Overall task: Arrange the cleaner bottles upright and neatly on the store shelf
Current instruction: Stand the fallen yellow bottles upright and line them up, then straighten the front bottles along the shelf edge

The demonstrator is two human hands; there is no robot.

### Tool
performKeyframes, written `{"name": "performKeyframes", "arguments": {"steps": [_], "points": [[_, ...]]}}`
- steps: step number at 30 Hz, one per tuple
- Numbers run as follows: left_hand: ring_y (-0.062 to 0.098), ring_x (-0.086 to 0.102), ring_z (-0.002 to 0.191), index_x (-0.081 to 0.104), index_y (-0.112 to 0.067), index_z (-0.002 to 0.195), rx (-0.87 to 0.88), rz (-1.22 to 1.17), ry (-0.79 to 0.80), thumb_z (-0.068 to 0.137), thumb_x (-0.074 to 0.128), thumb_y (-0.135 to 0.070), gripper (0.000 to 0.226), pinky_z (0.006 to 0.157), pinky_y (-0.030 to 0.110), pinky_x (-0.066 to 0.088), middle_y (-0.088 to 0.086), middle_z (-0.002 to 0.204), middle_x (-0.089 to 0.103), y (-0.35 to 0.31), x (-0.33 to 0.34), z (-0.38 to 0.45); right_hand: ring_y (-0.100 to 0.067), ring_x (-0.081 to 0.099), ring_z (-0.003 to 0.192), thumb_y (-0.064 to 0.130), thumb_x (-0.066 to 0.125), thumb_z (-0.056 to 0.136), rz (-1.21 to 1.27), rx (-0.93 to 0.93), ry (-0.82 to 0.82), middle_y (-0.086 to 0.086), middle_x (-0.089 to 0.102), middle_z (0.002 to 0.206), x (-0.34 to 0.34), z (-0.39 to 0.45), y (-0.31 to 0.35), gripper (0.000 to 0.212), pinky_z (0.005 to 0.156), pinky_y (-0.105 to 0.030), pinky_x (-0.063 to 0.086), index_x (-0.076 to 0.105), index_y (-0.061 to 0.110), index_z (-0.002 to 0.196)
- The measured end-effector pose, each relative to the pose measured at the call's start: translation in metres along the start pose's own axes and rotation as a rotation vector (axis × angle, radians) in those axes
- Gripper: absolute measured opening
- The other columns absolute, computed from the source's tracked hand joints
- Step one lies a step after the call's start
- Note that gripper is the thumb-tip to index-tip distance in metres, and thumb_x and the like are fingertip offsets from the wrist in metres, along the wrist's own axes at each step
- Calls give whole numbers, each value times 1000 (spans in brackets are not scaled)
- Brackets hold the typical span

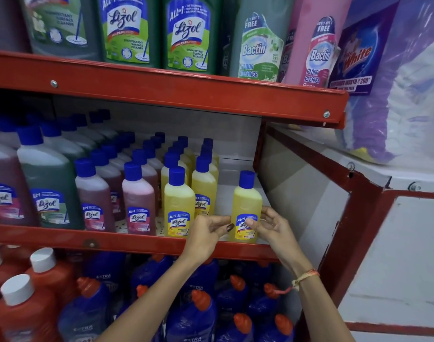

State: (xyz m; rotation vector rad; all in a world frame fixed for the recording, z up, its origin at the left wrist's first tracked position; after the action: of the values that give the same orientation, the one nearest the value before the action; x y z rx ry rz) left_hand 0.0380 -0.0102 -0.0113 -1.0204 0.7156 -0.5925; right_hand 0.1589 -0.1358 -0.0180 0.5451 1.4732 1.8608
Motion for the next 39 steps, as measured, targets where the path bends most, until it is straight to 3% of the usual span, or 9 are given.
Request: {"name": "performKeyframes", "arguments": {"steps": [9,13,16,21,24,29,32,36,39], "points": [[5,64,100,68,-9,111,10,4,24,85,62,-5,27,83,7,48,6,114,71,-2,-11,-14,-14,68,97,16,76,70,-56,-12,-79,-2,72,104,1,-13,7,38,72,-14,54,63,22,105],[6,68,96,72,-16,103,17,-23,11,86,62,-12,20,92,23,53,2,104,74,1,-51,-36,-10,59,108,26,78,70,-185,-125,-533,4,60,118,9,-38,20,53,91,-22,46,56,23,118],[1,69,85,73,-26,92,50,-40,-233,87,62,-23,12,84,30,56,-6,89,76,12,-103,-62,-15,64,93,20,62,75,-205,-305,-762,-3,64,104,58,-72,45,25,85,-17,48,61,21,100],[6,61,71,60,-20,122,46,9,-569,95,44,-20,31,72,20,45,9,98,73,18,-165,-91,-6,69,89,3,59,85,-136,-181,-411,0,75,97,171,-72,50,23,82,-19,55,73,17,97],[17,49,128,40,-15,141,-63,12,-414,98,34,-20,44,104,21,32,5,143,49,23,-168,-85,-4,61,111,7,55,87,-202,-33,-192,-1,64,127,218,-63,36,43,98,-21,47,57,14,130],[16,31,141,32,-11,143,-102,30,-266,98,30,-17,46,105,16,19,5,153,33,25,-171,-71,-15,50,127,17,49,89,-335,78,-178,2,56,136,243,-57,34,51,102,-17,36,45,17,140],[16,35,139,39,-11,140,-103,37,-273,97,31,-18,44,106,17,21,4,150,39,29,-175,-70,-19,57,121,38,44,78,-315,92,-207,2,63,130,246,-47,27,59,105,-39,45,51,24,135],[15,45,133,49,-20,133,-146,-94,-281,86,36,-41,53,117,40,30,3,141,52,47,-182,-67,-21,67,99,41,45,72,-255,101,-245,8,69,96,246,-43,24,59,91,-46,53,58,22,127],[19,45,133,52,-40,124,-187,-154,-323,77,35,-57,53,115,46,31,-3,139,55,66,-188,-65,-17,66,102,49,46,66,-222,102,-236,11,68,100,252,-41,26,67,93,-45,53,59,22,126]]}}
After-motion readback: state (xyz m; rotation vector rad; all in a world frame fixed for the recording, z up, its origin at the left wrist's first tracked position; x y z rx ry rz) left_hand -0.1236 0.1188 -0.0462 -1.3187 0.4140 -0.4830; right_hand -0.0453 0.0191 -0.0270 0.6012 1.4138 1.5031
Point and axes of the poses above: each hand's wrist, its own z-axis towards the middle knuckle, its own x-axis out of the palm, y = z × x, the point moved 5 cm from there along z, towards the middle knuckle
